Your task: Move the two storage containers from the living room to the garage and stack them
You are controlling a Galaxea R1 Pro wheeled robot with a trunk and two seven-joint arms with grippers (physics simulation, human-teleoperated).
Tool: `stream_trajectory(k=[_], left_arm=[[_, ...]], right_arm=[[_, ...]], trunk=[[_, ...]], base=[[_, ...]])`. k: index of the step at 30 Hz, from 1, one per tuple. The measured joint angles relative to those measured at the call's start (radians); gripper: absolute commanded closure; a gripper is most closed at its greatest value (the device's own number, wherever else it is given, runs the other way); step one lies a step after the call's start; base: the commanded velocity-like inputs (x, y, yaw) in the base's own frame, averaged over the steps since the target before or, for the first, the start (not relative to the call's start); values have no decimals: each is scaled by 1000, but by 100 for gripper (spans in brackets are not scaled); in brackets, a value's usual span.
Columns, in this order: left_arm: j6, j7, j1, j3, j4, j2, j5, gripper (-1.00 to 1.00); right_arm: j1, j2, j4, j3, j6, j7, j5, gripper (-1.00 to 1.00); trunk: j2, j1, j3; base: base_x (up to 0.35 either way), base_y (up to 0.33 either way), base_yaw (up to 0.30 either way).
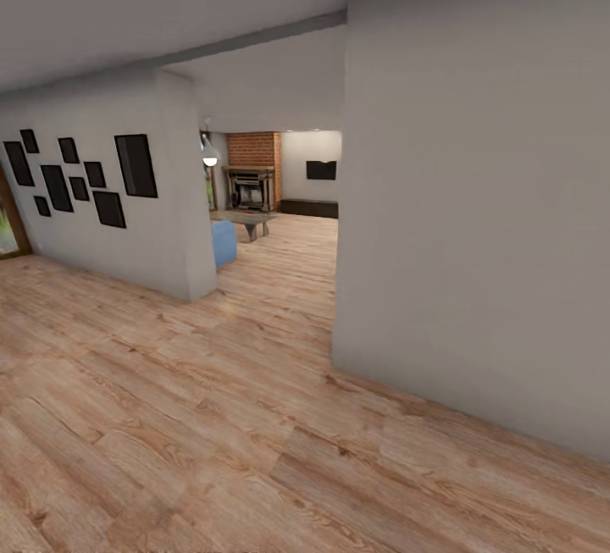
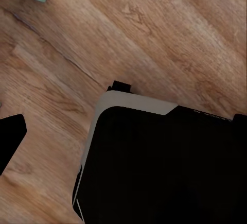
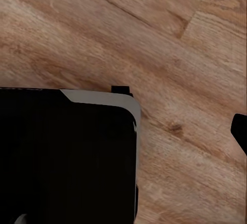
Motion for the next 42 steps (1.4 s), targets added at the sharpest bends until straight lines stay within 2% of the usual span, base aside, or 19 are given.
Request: stream_trajectory(k=[11, 25, 42], left_arm=[[0, 0, 0, 1, 0, 0, 0, -100], [1, 0, 0, 1, 0, 1, 1, -100], [1, 0, 0, 1, 0, 2, 1, -100]], right_arm=[[0, -1, 0, 1, 0, 0, 0, -100], [0, 2, 0, 0, -1, 0, 4, -100], [0, 2, 0, -1, 0, 0, 2, -100]], trunk=[[0, 0, 0], [0, -1, 0], [0, -1, 0]], base=[[18, 0, 33], [308, 0, 8], [322, 0, 251]])
